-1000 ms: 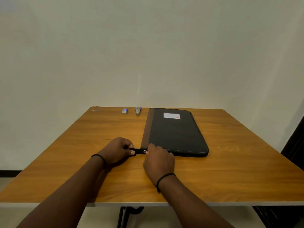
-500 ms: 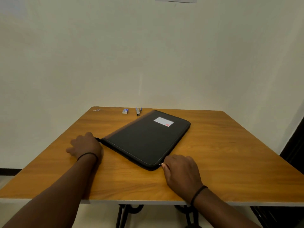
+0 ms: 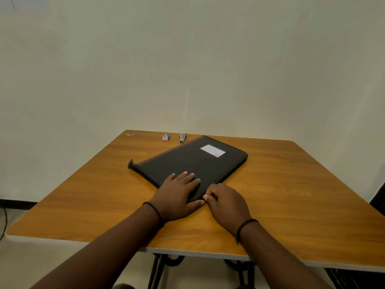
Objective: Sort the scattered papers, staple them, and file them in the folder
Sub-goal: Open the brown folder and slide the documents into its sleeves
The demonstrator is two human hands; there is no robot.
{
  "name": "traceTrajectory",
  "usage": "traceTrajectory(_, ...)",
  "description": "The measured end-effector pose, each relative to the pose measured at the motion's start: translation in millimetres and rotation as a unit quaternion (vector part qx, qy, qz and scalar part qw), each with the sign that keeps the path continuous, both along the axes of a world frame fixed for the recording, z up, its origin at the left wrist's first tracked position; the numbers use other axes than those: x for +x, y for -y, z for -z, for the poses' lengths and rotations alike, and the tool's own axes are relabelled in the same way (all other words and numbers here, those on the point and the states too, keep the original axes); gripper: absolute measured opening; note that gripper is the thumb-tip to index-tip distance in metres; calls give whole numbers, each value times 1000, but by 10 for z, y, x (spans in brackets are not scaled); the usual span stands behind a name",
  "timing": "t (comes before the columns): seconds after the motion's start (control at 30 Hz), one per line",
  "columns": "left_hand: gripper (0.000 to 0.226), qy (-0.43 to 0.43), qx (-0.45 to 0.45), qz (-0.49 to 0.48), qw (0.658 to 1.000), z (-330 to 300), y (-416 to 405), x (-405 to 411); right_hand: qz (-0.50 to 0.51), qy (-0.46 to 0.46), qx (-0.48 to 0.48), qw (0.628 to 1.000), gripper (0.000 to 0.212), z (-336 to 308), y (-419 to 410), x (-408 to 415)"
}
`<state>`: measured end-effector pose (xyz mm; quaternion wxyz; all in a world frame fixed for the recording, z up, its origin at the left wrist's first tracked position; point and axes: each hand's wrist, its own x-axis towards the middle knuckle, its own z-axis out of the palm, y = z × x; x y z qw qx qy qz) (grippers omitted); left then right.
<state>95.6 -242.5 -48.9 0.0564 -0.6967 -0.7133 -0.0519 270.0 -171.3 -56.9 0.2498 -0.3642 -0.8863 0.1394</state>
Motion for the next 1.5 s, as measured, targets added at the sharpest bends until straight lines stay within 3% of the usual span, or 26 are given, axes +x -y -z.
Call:
traceTrajectory(0.13,64,-64,-19,5,998,-33,-14,37,77,35,55,995,16,-63,-139,71)
traceTrajectory(0.27,64,-72,-25,22,997,-37,60,-28,135,64,62,987,16,-85,-299,105)
traceTrajectory(0.37,89,-46,-11,51,998,-26,244,-248,179,61,51,981,17,-97,-406,137)
traceTrajectory(0.47,76,5,26,51,998,45,542,-647,220,53,42,973,24,-88,-526,308)
traceTrajectory(0.53,54,26,72,20,997,76,789,-986,199,16,22,980,27,-82,-568,441)
traceTrajectory(0.6,45,31,98,-20,995,69,968,-1205,125,-21,-5,992,23,-81,-538,541)
traceTrajectory(0.73,70,19,60,-55,997,-125,815,-886,16,-50,-84,995,13,-96,-373,633)
traceTrajectory(0.87,65,17,-13,17,1000,-231,287,-151,-44,-56,-168,983,10,-136,-163,585)
traceTrajectory(1.0,64,-7,-62,34,997,-174,26,85,-38,-46,-94,994,18,-112,-25,554)
traceTrajectory(1.2,56,-42,-49,45,997,-88,3,146,34,-7,-22,999,26,-60,-183,812)
traceTrajectory(1.37,81,-20,-8,73,997,-70,77,6,114,22,-2,993,27,-98,-471,919)
traceTrajectory(1.5,85,-8,25,91,995,13,100,-45,158,66,9,985,26,-127,-641,749)
